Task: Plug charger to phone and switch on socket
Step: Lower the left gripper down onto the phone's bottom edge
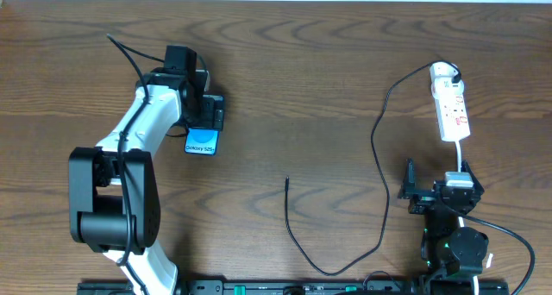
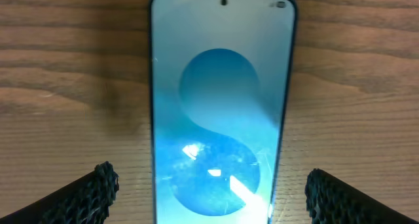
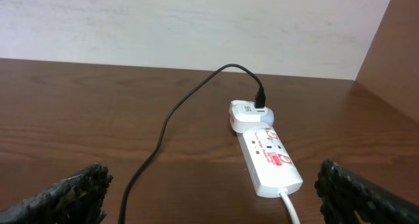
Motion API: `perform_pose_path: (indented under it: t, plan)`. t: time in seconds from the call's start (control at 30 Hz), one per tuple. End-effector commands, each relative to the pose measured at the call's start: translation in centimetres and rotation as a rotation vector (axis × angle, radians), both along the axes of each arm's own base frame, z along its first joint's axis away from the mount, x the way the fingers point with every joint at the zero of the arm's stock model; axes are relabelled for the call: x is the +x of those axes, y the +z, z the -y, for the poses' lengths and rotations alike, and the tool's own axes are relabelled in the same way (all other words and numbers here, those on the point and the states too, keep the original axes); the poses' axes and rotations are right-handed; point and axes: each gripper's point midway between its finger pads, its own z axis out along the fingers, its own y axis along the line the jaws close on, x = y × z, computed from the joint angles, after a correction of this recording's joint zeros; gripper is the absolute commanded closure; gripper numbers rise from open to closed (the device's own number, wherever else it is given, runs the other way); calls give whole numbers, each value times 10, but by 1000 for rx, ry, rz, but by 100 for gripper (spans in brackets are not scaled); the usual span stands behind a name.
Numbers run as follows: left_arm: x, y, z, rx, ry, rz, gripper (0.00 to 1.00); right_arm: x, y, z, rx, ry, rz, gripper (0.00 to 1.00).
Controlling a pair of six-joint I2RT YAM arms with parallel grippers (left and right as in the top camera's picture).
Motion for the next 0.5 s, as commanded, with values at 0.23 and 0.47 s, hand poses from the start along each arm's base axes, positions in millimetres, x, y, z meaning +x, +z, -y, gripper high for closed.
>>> perform_pose_path:
  t: [0.23,0.47]
  plan:
    - [9,0,2,80,-7,19,6,0,0,2,-13,-6,2,1]
    - [10,-13,2,81,-2,-1,6,0,0,2,-13,-6,2,1]
